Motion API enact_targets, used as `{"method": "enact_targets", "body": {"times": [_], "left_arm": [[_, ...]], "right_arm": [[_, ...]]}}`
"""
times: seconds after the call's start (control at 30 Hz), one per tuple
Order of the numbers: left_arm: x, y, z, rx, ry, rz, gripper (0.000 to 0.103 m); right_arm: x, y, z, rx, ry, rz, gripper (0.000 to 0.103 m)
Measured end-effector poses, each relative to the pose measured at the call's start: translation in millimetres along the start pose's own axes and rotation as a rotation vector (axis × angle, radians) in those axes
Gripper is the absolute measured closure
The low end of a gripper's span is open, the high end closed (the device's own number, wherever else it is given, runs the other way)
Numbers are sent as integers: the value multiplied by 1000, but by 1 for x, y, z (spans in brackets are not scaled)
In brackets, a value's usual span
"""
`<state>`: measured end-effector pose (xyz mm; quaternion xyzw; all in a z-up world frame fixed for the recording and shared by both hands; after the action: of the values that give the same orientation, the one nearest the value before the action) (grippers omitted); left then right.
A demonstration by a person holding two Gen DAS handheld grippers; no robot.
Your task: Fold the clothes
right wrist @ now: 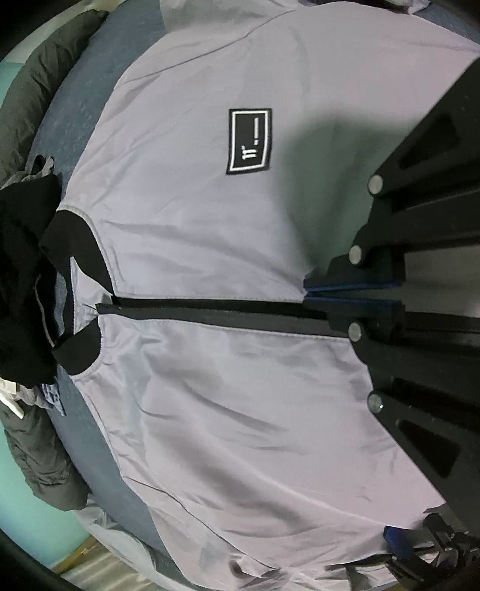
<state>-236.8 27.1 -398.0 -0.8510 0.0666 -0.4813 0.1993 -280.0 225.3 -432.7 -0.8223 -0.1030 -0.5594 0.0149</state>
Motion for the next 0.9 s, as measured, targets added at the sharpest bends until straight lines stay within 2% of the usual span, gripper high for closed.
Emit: {"method": "enact_targets", "body": {"times": [0.07, 0.23, 0.37, 0.43, 0.5, 0.57, 0.73, 0.8, 0.9], "left_arm": [[1, 0, 0, -4, -2, -7, 50], [13, -2, 1, -6, -16, -19, 50], [28, -8, 3, -1, -11, -14, 50], [39, -16, 7, -3, -9, -6, 50], [49, -27, 11, -14, -2, -2, 43], [59, -41, 17, -41, 13, 3, 43], [83, -76, 40, -106, 47, 11, 42], [89, -86, 50, -130, 65, 11, 42], [101, -97, 63, -150, 84, 8, 42]], "right_arm": [[3, -2, -4, -9, 7, -14, 101], [56, -17, -9, -75, -86, -61, 100], [117, -50, 32, -59, -136, -82, 98], [148, -66, 52, -50, -161, -93, 93], [175, -83, 74, -49, -181, -103, 81], [185, -100, 105, -79, -164, -105, 76], [209, -135, 191, -165, -117, -107, 76], [218, -148, 226, -205, -102, -109, 72], [230, -172, 263, -270, -116, -105, 67]]}}
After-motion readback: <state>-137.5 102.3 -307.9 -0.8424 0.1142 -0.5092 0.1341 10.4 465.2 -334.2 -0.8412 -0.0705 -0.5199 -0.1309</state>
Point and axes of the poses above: each gripper's, at about its wrist camera, not at the fingertips, and x roughly against the way its jaws point, y to its left, z to its underside, the point moved 4 cm from there along -x, roughly the way its jaws point, and after that the axes turned 9 degrees about x, right-handed, at the moved point
